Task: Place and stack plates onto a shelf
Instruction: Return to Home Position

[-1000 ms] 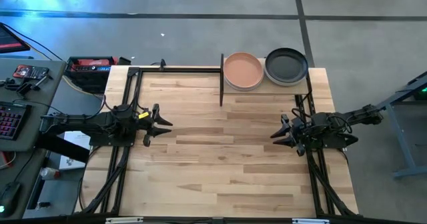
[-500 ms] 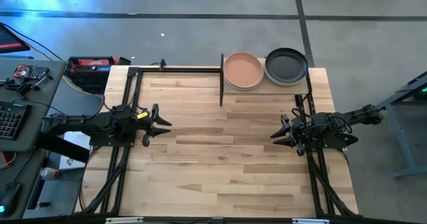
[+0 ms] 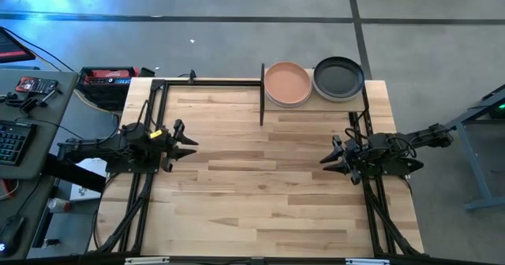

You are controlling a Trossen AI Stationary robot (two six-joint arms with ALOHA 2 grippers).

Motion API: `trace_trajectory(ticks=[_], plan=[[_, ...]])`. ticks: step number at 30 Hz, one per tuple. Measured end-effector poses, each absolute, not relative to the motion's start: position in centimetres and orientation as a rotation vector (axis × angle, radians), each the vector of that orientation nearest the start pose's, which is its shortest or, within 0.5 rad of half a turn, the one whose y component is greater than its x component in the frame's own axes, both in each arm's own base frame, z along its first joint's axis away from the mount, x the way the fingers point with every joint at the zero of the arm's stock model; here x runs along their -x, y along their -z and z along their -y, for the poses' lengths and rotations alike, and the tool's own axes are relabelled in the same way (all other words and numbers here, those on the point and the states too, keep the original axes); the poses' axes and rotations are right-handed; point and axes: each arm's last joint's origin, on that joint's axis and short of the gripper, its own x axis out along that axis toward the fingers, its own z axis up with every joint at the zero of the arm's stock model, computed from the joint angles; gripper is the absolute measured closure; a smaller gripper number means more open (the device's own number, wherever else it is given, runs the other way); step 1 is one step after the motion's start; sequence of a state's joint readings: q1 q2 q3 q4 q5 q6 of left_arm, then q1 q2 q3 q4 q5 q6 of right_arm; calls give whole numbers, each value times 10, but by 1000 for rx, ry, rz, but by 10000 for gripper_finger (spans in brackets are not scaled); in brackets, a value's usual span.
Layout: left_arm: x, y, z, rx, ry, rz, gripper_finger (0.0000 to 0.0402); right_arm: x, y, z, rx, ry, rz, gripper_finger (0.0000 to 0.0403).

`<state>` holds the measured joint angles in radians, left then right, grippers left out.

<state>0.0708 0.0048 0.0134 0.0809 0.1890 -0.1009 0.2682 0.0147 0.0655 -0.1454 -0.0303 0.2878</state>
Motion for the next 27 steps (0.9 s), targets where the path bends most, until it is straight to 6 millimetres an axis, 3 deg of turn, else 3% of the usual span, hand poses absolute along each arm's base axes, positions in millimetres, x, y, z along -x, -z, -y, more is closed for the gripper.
trace_trajectory(ticks=[27], plan=[[-97,-174,-2,91,120,71,289,-90,-171,-26,-274,-282,-136,295]])
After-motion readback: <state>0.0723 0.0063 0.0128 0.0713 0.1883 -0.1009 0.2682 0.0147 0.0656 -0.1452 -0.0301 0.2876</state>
